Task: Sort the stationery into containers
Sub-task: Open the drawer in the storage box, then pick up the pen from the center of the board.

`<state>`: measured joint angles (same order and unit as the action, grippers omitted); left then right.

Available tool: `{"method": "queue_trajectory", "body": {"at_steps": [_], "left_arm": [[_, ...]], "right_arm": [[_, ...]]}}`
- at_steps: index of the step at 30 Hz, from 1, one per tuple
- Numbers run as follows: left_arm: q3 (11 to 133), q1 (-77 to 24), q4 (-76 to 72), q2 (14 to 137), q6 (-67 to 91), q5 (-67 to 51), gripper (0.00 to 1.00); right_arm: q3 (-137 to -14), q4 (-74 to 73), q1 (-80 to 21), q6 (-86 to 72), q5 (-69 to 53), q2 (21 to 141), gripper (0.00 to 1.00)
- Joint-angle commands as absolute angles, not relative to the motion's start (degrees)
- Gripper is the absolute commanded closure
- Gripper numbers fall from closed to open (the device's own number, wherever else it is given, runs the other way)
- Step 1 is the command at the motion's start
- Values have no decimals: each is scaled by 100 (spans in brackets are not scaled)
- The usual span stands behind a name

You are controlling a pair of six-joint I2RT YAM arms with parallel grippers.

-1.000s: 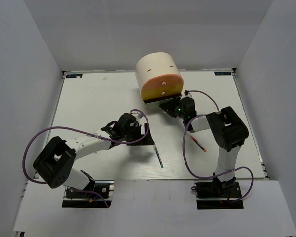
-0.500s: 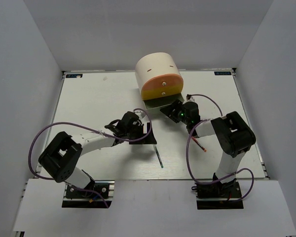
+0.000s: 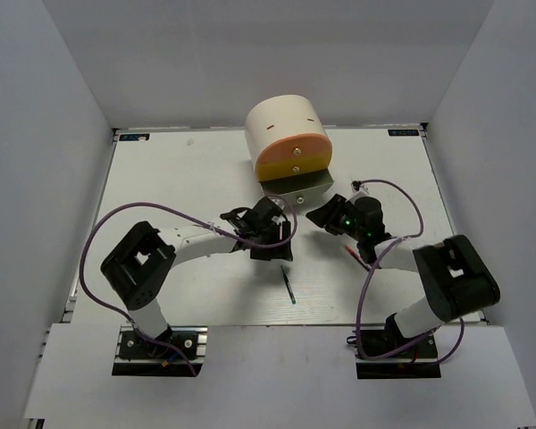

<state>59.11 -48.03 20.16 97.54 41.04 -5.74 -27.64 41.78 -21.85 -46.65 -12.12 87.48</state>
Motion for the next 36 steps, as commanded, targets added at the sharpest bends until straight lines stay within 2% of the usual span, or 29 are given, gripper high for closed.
{"method": "queue_trajectory", "body": {"at_steps": [1,4,8,11,13,15,16,18,19,22,25,26,31,32,34,36], "left_arm": [[6152,-5027,2794,9738,4639,42,30],[6406,-5255,3399,9913,5149,481,34],[6609,-5466,3762,10124,5624,729,31],[6959,-5520,3814,10502,5861,869,31],[7206,-5581,4016,10730,5967,1036,31],[7628,-5633,4366,11126,6021,1099,33],[7742,-5634,4455,11240,6021,1168,38],[7928,-5634,4570,11434,6100,1169,39],[7928,-5686,4570,11487,6100,1169,46],[7761,-5687,4500,11435,6100,1028,57],[7621,-5687,4500,11382,6100,976,62],[7551,-5687,4500,11382,6047,915,69],[7436,-5687,4378,11330,5933,861,89],[7375,-5739,4281,11277,5828,861,94],[7374,-5739,4228,11015,5696,923,95],[7452,-5739,4070,10794,5529,1045,97]], "right_arm": [[-2716,3711,-2013,-3782,-1467,8097,56],[-2917,2981,-1995,-2720,-1556,7544,58],[-3172,2383,-1960,-1105,-1416,7130,46],[-3417,1690,-1899,-364,-1310,6900,39],[-3550,1277,-1890,-238,-1082,6803,31],[-3656,889,-1811,-177,-1124,6654,34],[-3700,635,-1819,-158,-1168,6619,40],[-3683,537,-1749,-158,-1265,6381,46],[-3674,475,-1740,-150,-1292,6311,51],[-3700,413,-1679,-185,-1292,6109,53],[-3753,316,-1565,-202,-1274,6012,48],[-3753,273,-1556,-185,-1274,6003,46],[-3762,176,-1389,-325,-1309,5986,41],[-3753,141,-1336,-308,-1318,5985,37],[-3771,88,-1327,-229,-1345,5985,30],[-3788,44,-1283,-54,-1354,5985,18]]}}
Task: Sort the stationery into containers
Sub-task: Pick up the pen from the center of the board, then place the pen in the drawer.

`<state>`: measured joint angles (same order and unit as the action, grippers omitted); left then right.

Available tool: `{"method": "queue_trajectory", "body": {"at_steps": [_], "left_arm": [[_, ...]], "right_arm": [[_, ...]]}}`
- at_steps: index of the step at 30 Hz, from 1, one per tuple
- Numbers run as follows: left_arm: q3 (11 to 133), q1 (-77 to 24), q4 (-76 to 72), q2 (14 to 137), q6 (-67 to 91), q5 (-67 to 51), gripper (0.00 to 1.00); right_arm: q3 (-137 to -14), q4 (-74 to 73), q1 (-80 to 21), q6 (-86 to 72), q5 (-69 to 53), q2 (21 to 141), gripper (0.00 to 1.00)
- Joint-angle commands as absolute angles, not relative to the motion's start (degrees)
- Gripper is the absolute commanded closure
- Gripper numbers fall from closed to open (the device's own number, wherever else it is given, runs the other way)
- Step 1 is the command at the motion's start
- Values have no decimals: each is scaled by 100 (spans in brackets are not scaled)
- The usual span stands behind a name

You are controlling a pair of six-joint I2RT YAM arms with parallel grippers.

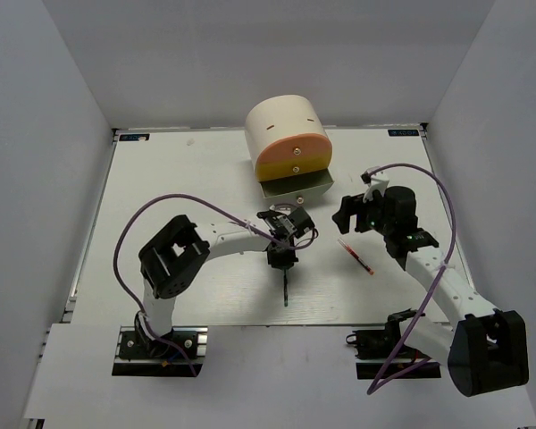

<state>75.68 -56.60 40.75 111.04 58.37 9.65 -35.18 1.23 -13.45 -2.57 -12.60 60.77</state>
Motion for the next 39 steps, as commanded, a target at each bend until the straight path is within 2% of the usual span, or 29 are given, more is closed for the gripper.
{"method": "queue_trajectory", "body": {"at_steps": [1,3,7,10,15,18,24,30,39], "left_arm": [[7514,-5791,4008,10671,5311,1098,100],[7515,-5792,3720,10206,5046,1248,100],[7462,-5792,2911,9441,3846,1687,100],[7409,-5669,2339,9142,2704,1740,100],[7707,-5616,1609,9088,697,1740,100],[7892,-5555,1205,9306,-147,2301,100],[7945,-5441,-499,9676,-1798,2646,100],[8060,-5274,-1397,10019,-2688,2347,100],[8112,-5054,-1898,10652,-2944,2654,100]], "right_arm": [[-3832,9,-1248,-35,-1362,5985,10],[-3823,9,-1204,156,-1371,5985,10],[-3797,17,-1064,158,-1459,5968,22],[-3762,26,-1011,123,-1521,5959,25],[-3718,26,-906,280,-1529,5915,27],[-3639,44,-888,421,-1634,5889,28],[-3577,35,-853,624,-1889,5845,35],[-3525,70,-817,659,-1916,5810,35],[-3480,176,-765,580,-1899,5827,35]]}}
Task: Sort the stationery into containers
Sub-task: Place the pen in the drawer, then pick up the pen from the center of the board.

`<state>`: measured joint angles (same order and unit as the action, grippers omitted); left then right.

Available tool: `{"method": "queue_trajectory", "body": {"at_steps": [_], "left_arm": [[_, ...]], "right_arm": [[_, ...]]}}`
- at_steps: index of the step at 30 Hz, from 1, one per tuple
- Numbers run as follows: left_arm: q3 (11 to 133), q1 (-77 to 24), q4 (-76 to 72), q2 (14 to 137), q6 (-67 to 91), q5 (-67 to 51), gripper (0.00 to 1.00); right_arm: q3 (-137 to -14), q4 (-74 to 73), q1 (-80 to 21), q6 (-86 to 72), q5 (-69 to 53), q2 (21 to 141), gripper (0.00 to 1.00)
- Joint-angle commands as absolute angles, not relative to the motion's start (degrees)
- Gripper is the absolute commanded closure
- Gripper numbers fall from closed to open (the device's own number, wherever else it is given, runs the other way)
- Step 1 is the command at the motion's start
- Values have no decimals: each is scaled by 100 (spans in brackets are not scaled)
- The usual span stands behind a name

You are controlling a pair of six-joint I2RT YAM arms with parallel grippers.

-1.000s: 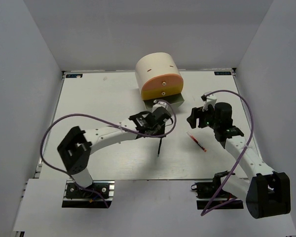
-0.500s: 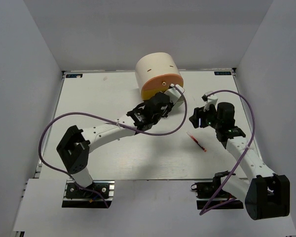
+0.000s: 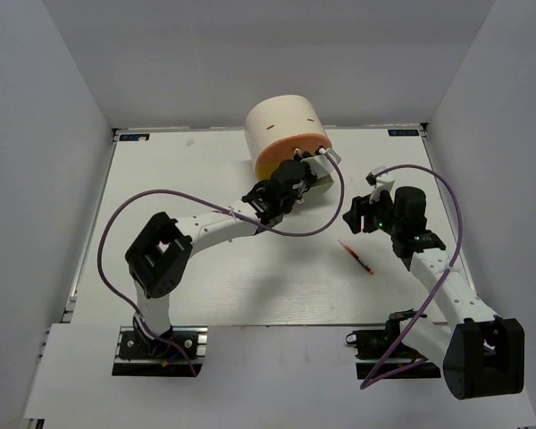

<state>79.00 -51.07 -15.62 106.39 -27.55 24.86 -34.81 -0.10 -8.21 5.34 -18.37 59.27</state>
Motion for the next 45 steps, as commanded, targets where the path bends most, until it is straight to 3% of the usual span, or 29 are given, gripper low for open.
{"method": "queue_trajectory", "body": {"at_steps": [1,6,10,16,28,37,45], "left_arm": [[8112,-5054,-1898,10731,-2944,2654,100],[8112,-5001,-1959,10846,-2822,2830,100],[8226,-5001,-1960,10846,-2769,2830,69],[8288,-5001,-1960,10846,-2646,2883,31],[8060,-5177,-1267,9608,-1619,2892,12],[5840,-5177,420,6524,850,2214,2],[4237,-5177,1625,4879,2829,2531,2]], "right_arm": [[-3472,167,-782,580,-1881,5827,34],[-3463,106,-729,685,-1793,5854,28],[-3480,44,-694,799,-1767,5950,22],[-3463,-165,-677,1318,-1854,6152,22],[-3559,-588,-686,2460,-2197,6512,22],[-3902,-1344,-887,3296,-1925,7532,18],[-4016,-1485,-1178,3349,-1302,8129,34]]}}
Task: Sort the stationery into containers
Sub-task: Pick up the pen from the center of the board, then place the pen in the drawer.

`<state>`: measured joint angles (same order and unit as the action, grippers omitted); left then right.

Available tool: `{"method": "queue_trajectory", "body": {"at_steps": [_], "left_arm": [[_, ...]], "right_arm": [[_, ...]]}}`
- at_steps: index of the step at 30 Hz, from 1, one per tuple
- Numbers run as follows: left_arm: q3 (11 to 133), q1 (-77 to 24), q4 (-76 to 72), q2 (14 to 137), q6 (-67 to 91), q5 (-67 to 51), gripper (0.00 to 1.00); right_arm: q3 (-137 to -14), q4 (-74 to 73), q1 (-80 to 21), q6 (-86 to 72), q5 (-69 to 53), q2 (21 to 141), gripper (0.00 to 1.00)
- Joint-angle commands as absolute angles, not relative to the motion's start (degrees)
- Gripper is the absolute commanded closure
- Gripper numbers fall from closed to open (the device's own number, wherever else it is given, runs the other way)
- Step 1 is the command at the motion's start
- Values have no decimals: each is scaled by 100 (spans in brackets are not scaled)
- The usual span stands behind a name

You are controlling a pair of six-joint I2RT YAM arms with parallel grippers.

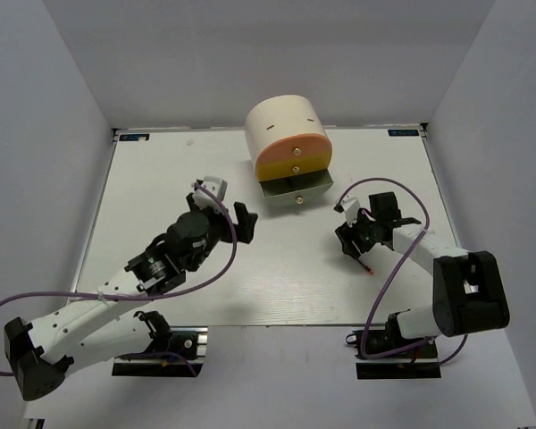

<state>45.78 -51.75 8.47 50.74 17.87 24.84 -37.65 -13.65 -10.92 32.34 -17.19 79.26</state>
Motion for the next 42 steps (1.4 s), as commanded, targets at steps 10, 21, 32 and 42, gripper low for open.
{"method": "queue_trajectory", "body": {"at_steps": [10,21,32,42], "left_arm": [[3894,-5177,1872,4676,3261,2593,0],[3507,-5177,1749,4737,3744,2461,0],[3261,-5177,1749,4465,3850,2461,0],[3261,-5177,1749,4518,3850,2514,0]], "right_arm": [[-4122,-2065,-1283,3551,-1459,8367,73],[-5483,-3120,-1274,4991,-3557,7788,96],[-8093,-3603,-1467,6624,-5396,8779,96],[-8903,-3717,-1810,7979,-5818,9904,100]]}}
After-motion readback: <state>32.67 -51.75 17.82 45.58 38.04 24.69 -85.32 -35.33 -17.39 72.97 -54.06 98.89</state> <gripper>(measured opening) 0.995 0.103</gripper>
